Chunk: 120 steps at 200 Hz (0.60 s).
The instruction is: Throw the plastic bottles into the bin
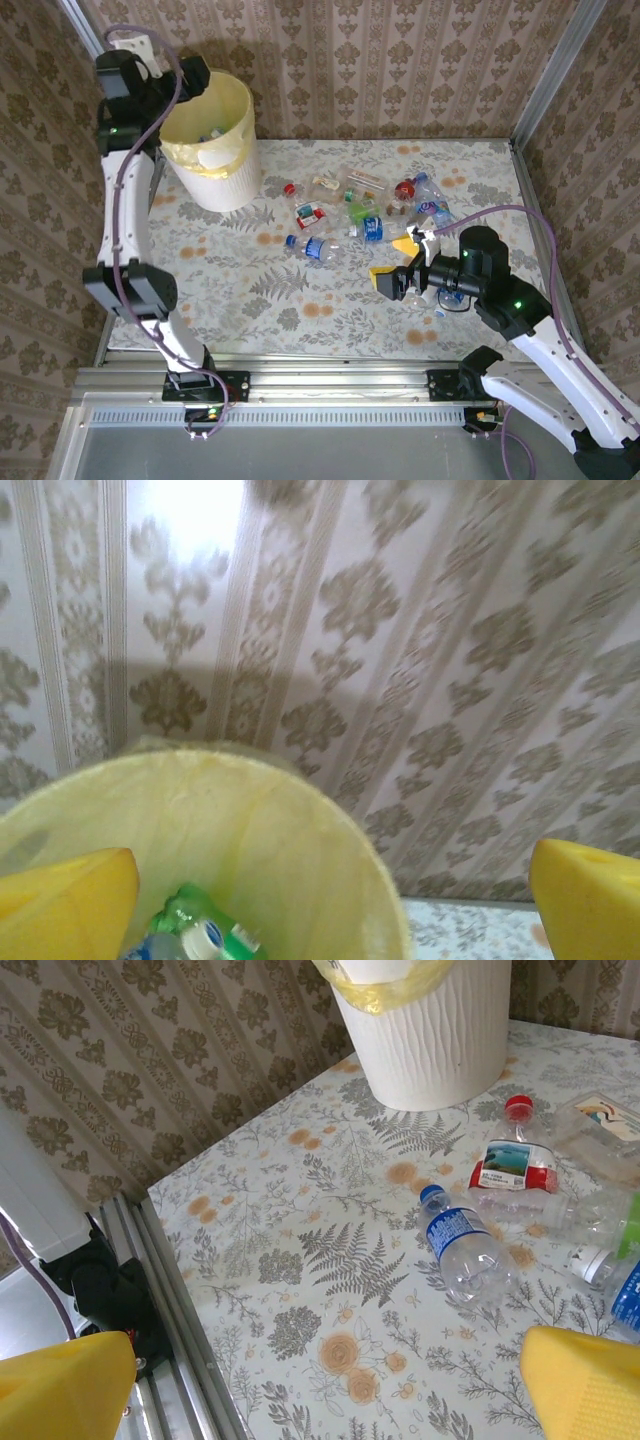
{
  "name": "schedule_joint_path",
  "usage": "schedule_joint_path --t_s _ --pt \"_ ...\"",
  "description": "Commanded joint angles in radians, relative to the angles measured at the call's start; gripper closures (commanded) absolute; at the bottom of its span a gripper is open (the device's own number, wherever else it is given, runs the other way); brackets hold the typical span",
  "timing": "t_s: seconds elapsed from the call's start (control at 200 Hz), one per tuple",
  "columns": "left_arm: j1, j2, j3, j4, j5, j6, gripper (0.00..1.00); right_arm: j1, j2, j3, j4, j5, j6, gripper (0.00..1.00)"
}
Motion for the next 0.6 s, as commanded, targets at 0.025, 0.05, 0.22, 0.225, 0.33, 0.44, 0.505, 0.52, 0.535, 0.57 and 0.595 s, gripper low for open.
schedule_joint_path --t_s 0.025,0.05,0.22,0.225,0.33,0.44,0.505,0.52,0.535,0.57,0.595 --pt "-0.023 -0.179 -0.044 0.011 0.031 0.007 0.0 0.007 0.0 -0.01 0.027 -0.002 -0.001 0.0" --pt "-0.027 -0.198 -0.06 0.011 0.038 0.008 0.0 0.007 0.0 -0.007 0.026 -0.001 -0.001 0.0" --pt "-0.077 -0.285 -0.123 -0.054 0.079 -0.011 0.0 0.007 0.0 -0.007 0.02 0.002 0.0 0.0" --pt "-0.079 -0.288 -0.125 -0.056 0.077 -0.008 0.0 0.007 0.0 -0.006 0.02 0.002 0.001 0.0" --pt "-0.128 -0.343 -0.177 -0.075 0.062 0.007 0.0 0.007 -0.001 -0.002 0.011 0.013 0.003 0.0" --pt "-0.186 -0.389 -0.236 -0.088 0.045 0.01 0.0 0.007 0.003 0.004 -0.004 0.04 0.008 0.0" --pt "-0.225 -0.411 -0.273 -0.097 0.033 0.018 0.0 0.007 0.02 0.011 -0.017 0.061 0.015 0.0" --pt "-0.233 -0.416 -0.281 -0.1 0.03 0.019 0.0 0.007 0.026 0.014 -0.02 0.065 0.016 0.0" --pt "-0.243 -0.422 -0.29 -0.101 0.027 0.019 0.0 0.007 0.032 0.017 -0.026 0.071 0.019 0.0" --pt "-0.257 -0.437 -0.314 -0.101 0.023 0.021 0.0 0.007 0.051 0.025 -0.035 0.079 0.026 0.0" --pt "-0.271 -0.45 -0.335 -0.097 0.021 0.021 0.0 0.007 0.067 0.031 -0.041 0.083 0.032 0.0"
